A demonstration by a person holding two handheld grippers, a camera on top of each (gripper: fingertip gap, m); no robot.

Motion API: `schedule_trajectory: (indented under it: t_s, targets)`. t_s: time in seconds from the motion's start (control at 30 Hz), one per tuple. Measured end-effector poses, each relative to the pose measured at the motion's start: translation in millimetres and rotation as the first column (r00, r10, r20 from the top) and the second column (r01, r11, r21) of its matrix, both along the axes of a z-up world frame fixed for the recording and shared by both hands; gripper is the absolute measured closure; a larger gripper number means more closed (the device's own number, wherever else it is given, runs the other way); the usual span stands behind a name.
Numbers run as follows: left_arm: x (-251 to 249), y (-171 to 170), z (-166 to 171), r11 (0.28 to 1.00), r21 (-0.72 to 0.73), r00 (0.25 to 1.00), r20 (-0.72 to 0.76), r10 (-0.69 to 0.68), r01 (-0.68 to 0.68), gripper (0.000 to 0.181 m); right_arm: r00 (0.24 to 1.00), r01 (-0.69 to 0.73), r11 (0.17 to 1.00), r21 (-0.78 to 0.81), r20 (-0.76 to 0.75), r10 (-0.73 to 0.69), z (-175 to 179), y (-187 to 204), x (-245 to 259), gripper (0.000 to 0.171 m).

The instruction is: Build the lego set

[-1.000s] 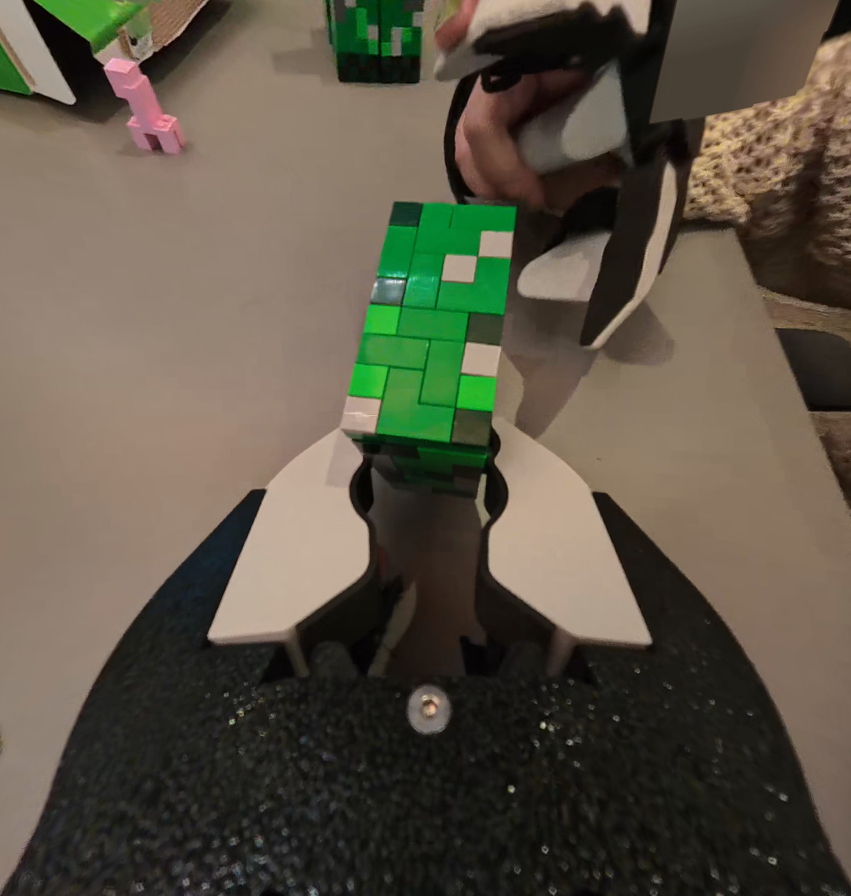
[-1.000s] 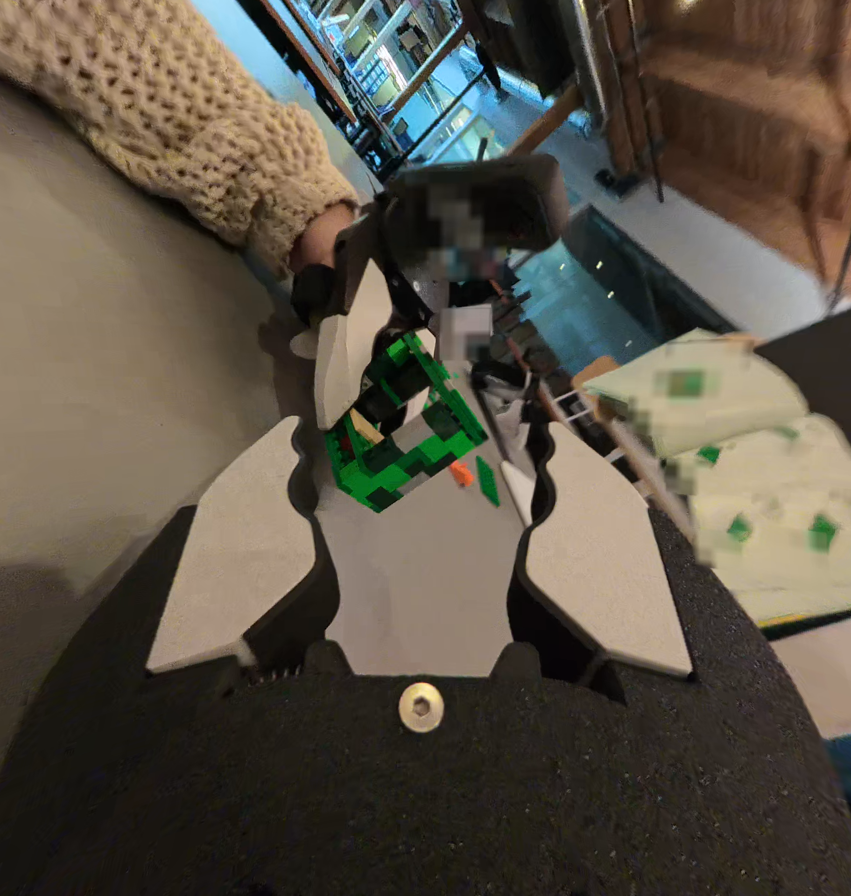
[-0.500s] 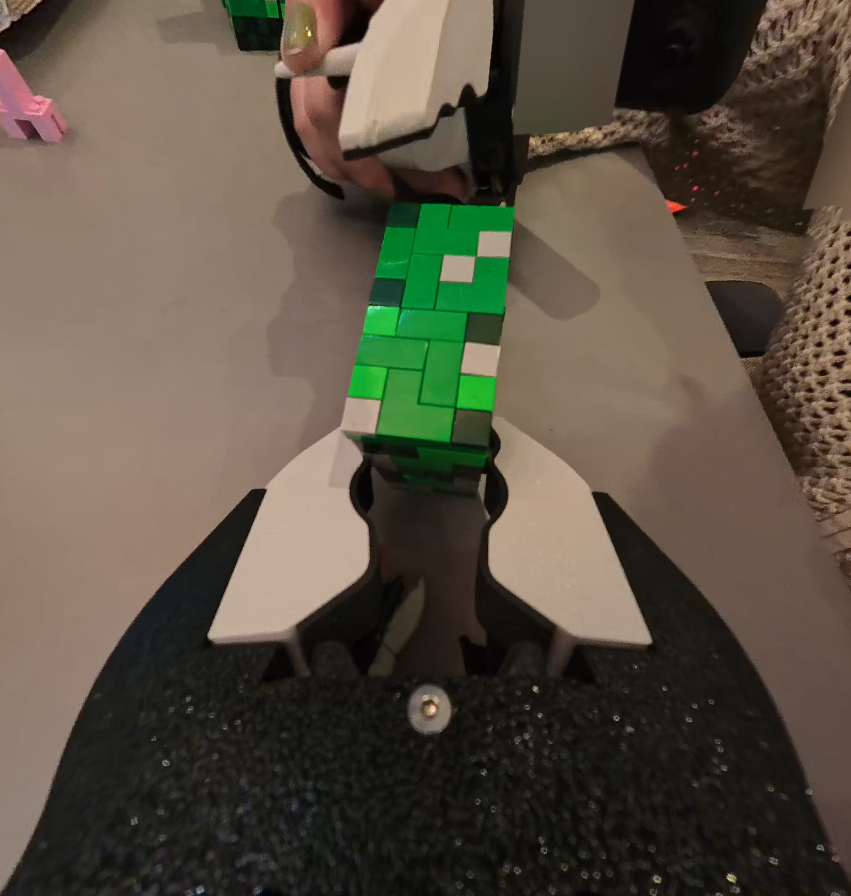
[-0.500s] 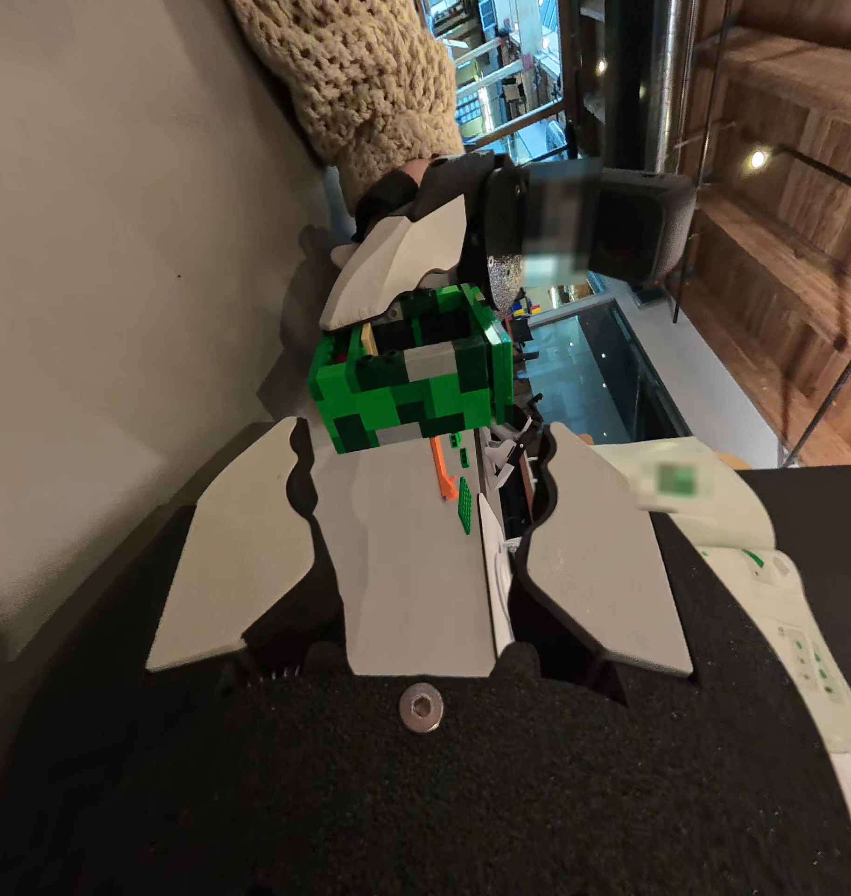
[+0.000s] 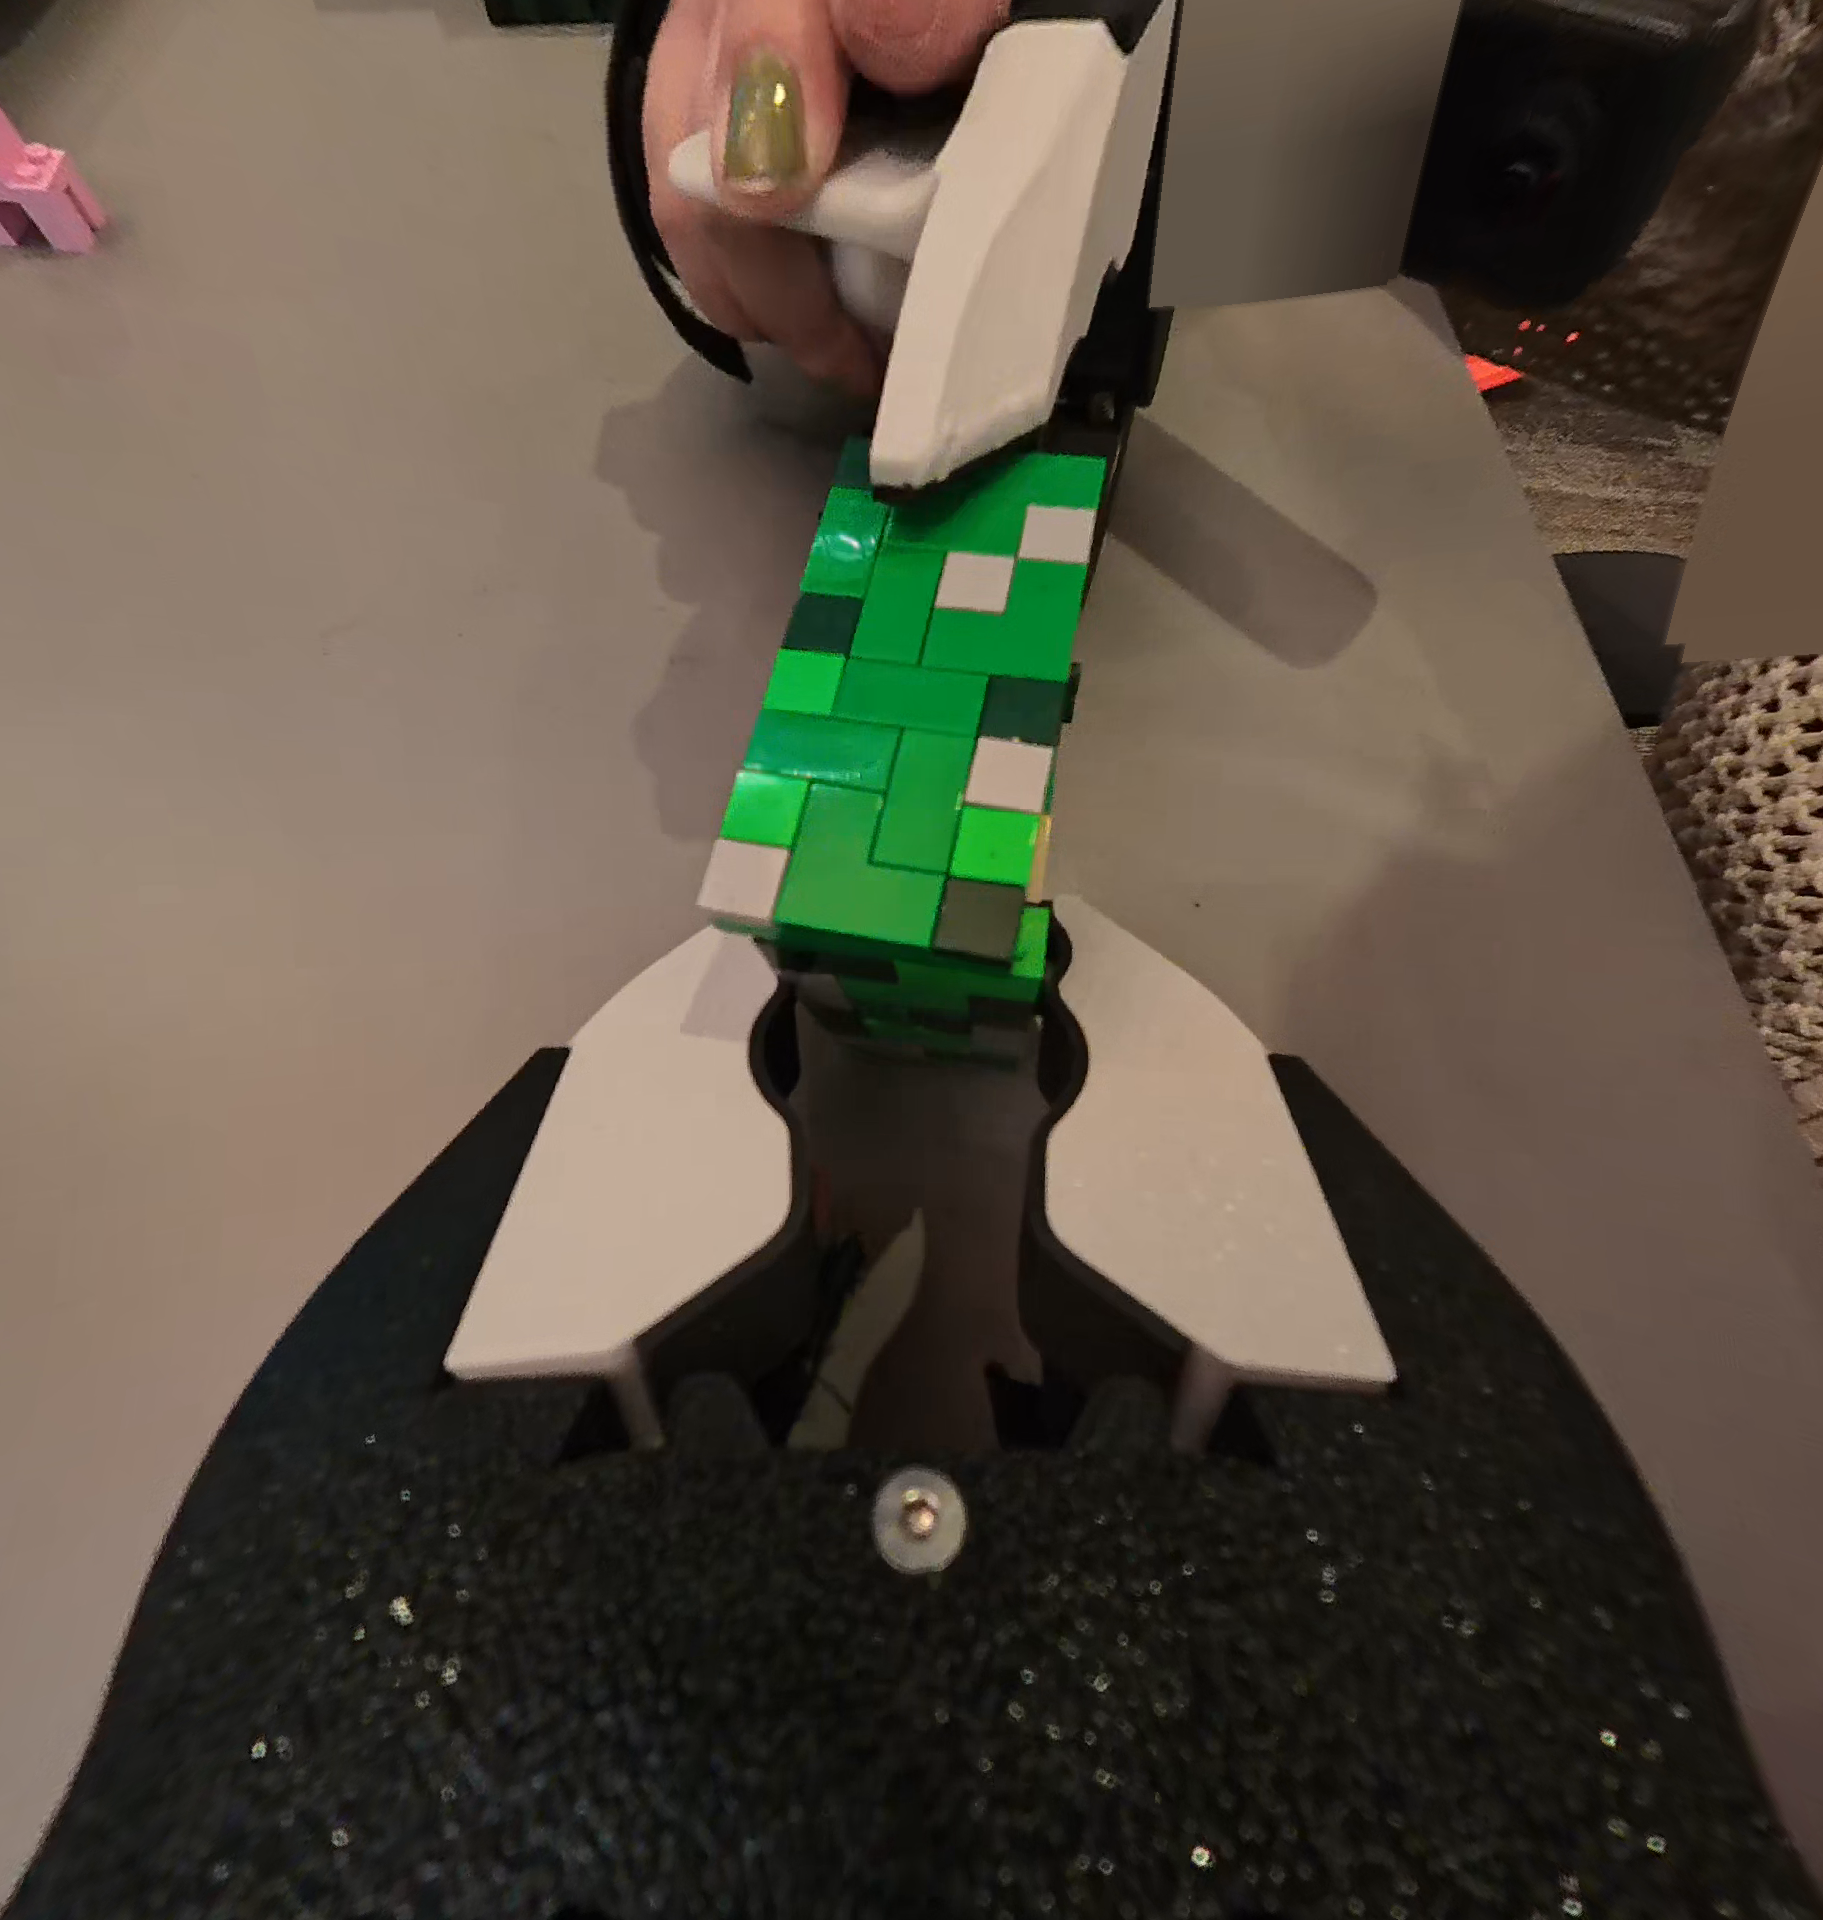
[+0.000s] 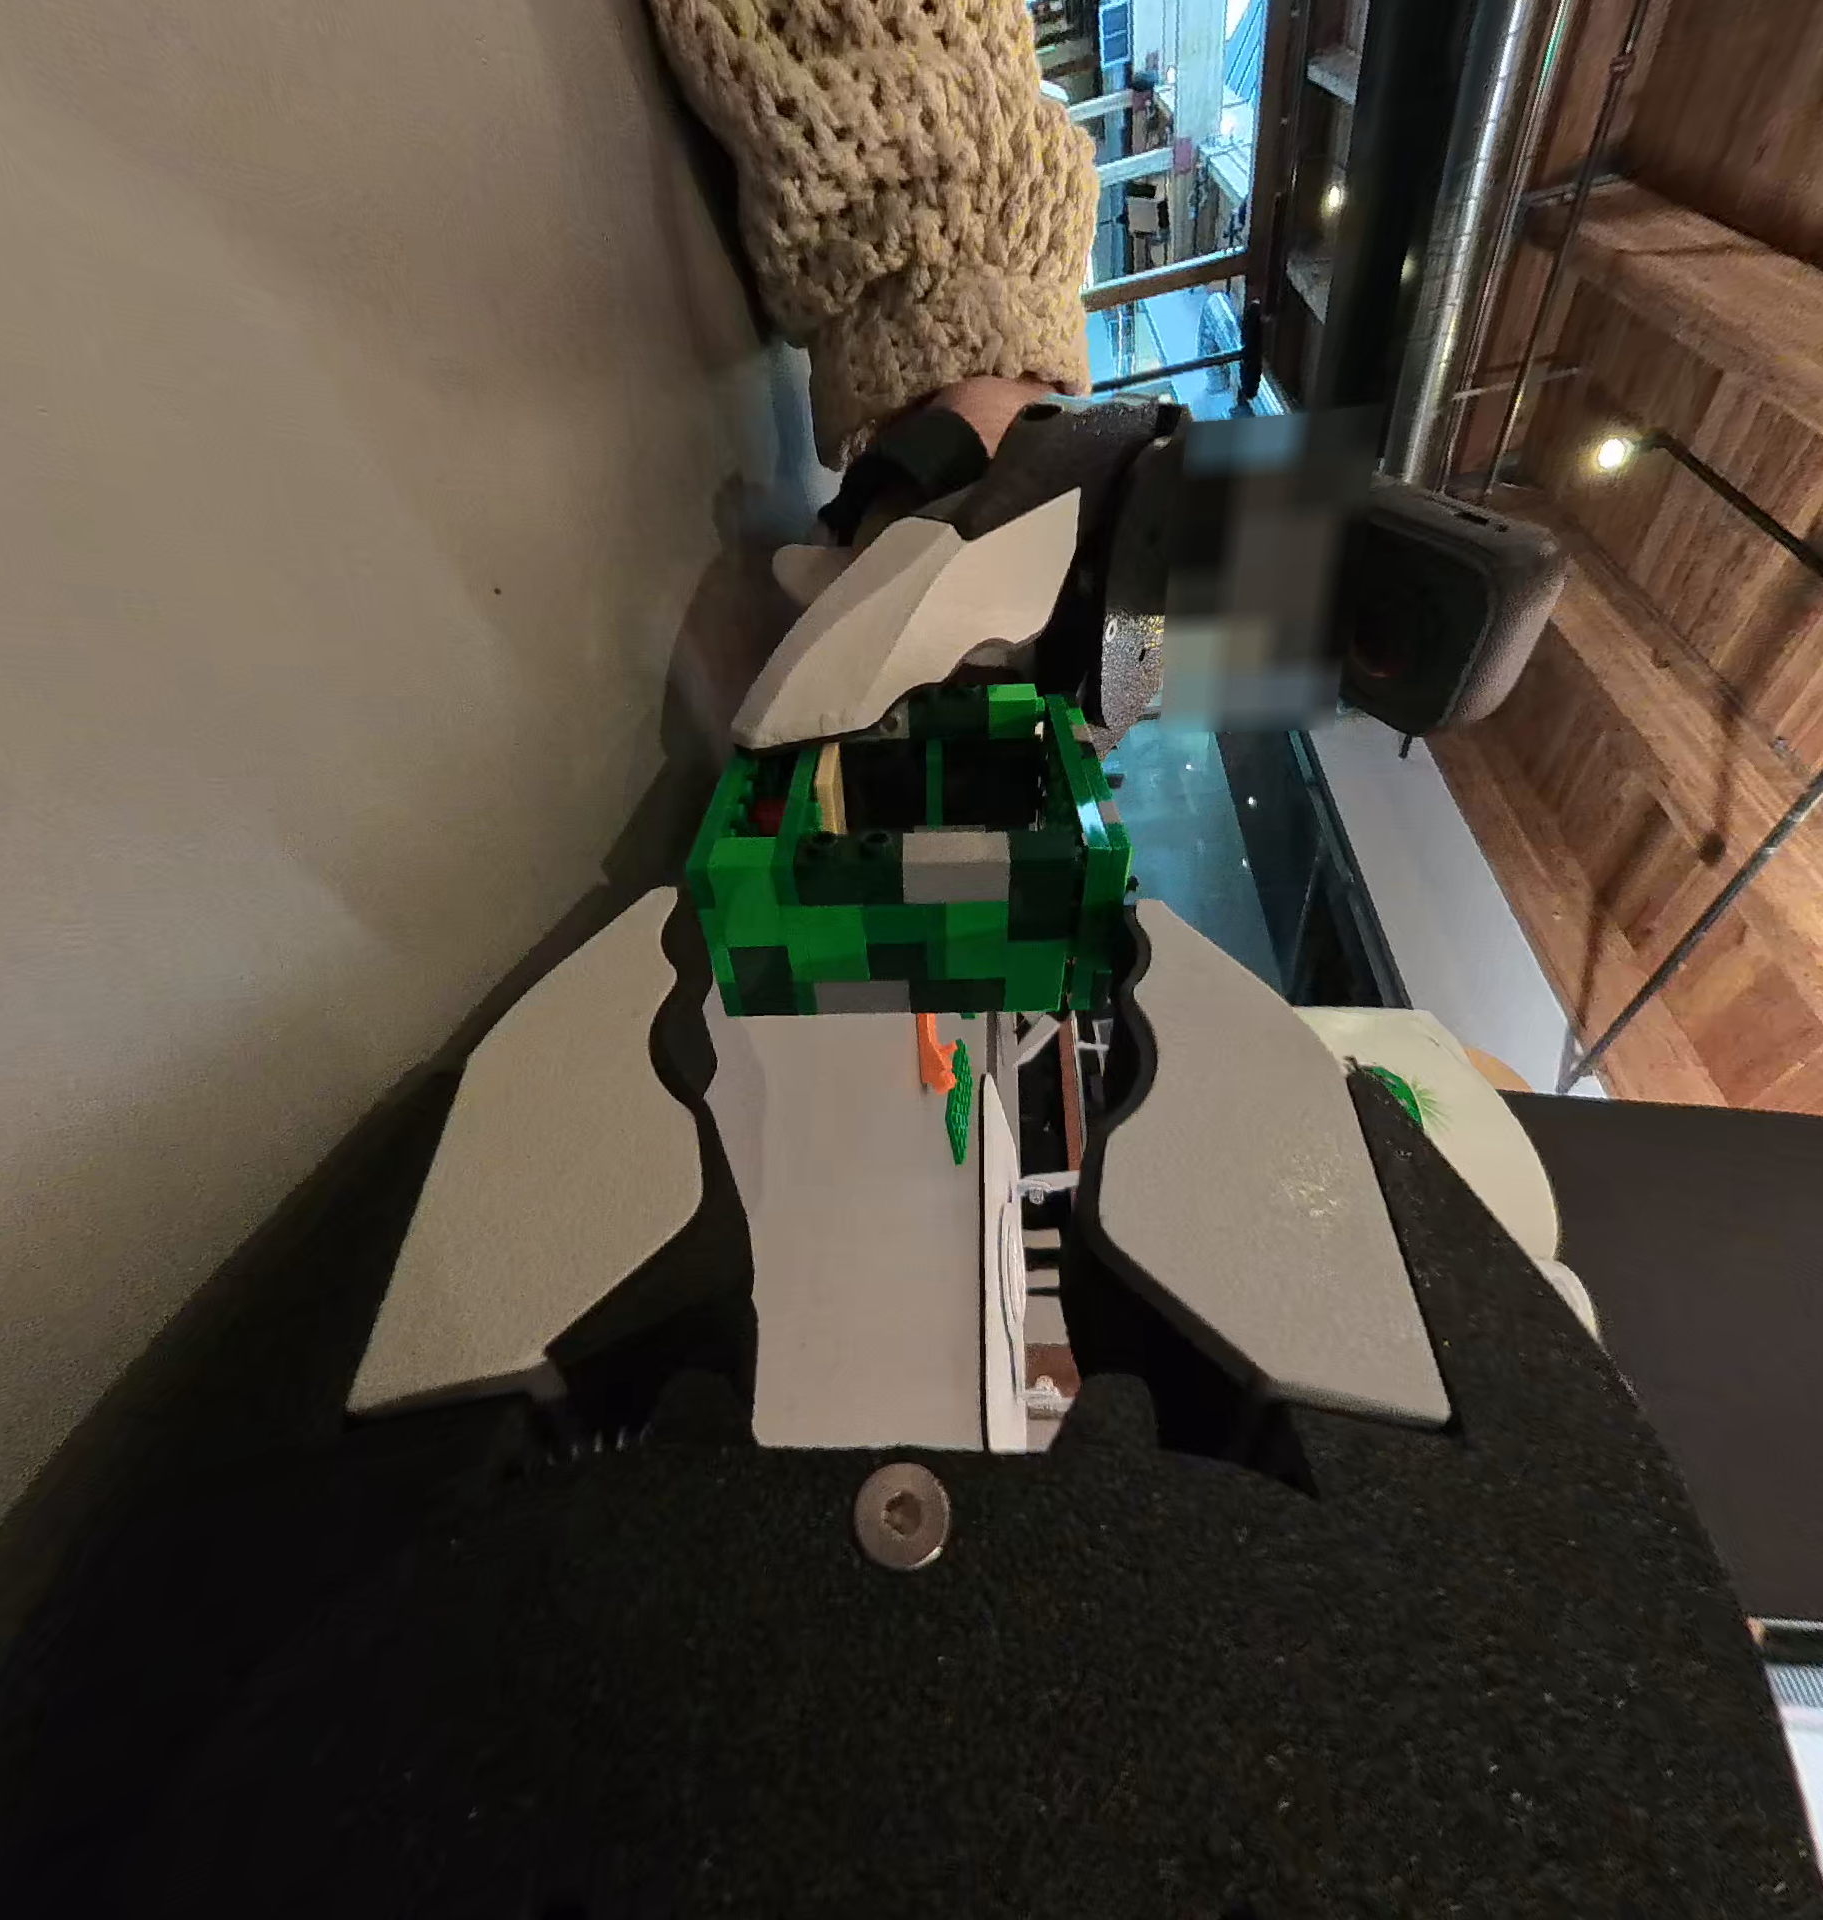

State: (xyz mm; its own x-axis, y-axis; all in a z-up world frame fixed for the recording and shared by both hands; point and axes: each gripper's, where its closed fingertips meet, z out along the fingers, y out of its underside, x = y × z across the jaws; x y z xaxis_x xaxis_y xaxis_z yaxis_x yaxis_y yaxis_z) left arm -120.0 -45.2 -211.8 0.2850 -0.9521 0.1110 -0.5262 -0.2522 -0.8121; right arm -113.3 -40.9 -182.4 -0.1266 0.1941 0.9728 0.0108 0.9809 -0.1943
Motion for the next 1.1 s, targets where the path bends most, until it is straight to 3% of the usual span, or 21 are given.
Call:
schedule_trajectory:
  t_s: [0.93,1.1]
  targets:
    - [-1,1,-3,1.000,0.013,1.000,-0.018,0.008,-0.008,0.138,1.000,-0.028,1.000,0.004,0.003,0.028,0,1,4,0.098]
    - [-7,7,-7,0.998,0.041,0.997,-0.057,0.055,-0.052,0.138,1.000,0.009,1.000,-0.012,-0.016,-0.009,4,17,10,0.090]
